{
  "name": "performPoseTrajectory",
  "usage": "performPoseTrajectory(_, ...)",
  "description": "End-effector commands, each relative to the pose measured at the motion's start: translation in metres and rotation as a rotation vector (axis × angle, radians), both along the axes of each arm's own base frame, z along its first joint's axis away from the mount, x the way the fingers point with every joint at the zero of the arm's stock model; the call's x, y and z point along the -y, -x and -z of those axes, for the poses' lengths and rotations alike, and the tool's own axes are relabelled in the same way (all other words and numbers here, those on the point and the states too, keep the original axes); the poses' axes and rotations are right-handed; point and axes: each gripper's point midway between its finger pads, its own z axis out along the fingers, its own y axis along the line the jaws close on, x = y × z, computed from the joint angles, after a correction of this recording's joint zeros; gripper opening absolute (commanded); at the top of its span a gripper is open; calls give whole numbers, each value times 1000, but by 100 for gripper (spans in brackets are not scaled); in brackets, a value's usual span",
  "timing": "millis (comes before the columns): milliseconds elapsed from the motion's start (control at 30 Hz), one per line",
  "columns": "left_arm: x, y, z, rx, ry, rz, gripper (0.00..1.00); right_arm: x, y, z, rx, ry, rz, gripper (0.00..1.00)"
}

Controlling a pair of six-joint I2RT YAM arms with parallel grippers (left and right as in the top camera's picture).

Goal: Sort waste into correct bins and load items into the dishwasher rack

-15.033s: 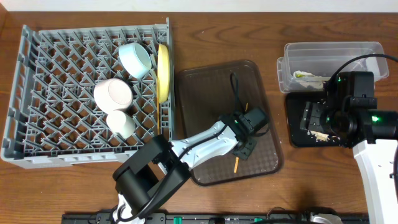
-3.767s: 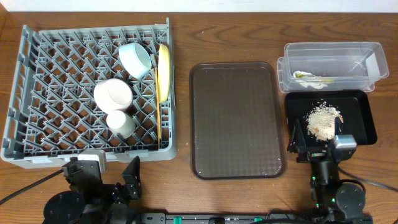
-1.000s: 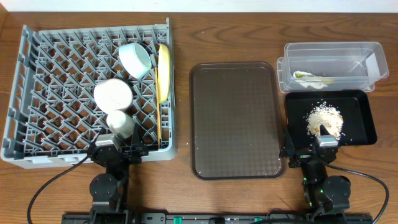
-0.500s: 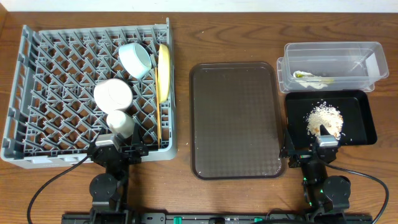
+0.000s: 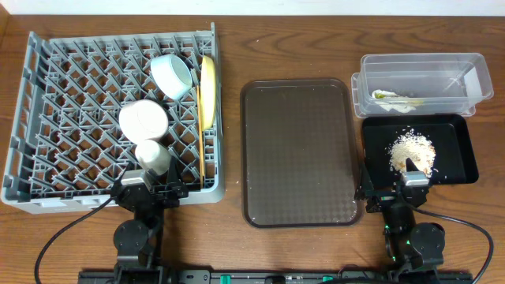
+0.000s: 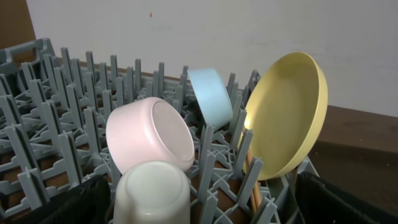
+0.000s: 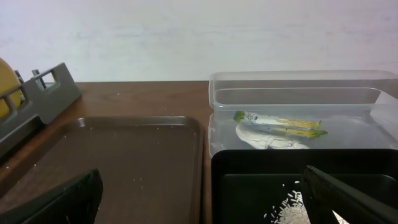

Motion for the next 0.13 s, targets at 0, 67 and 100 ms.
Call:
performPoseTrajectory(0,-3,1,18,-62,-23,-12,96,1,0,1,-2,12,1,99)
performPoseTrajectory(67,-3,1,18,-62,-23,-12,96,1,0,1,-2,12,1,99)
performPoseTrajectory(100,-3,1,18,-62,-23,-12,96,1,0,1,-2,12,1,99)
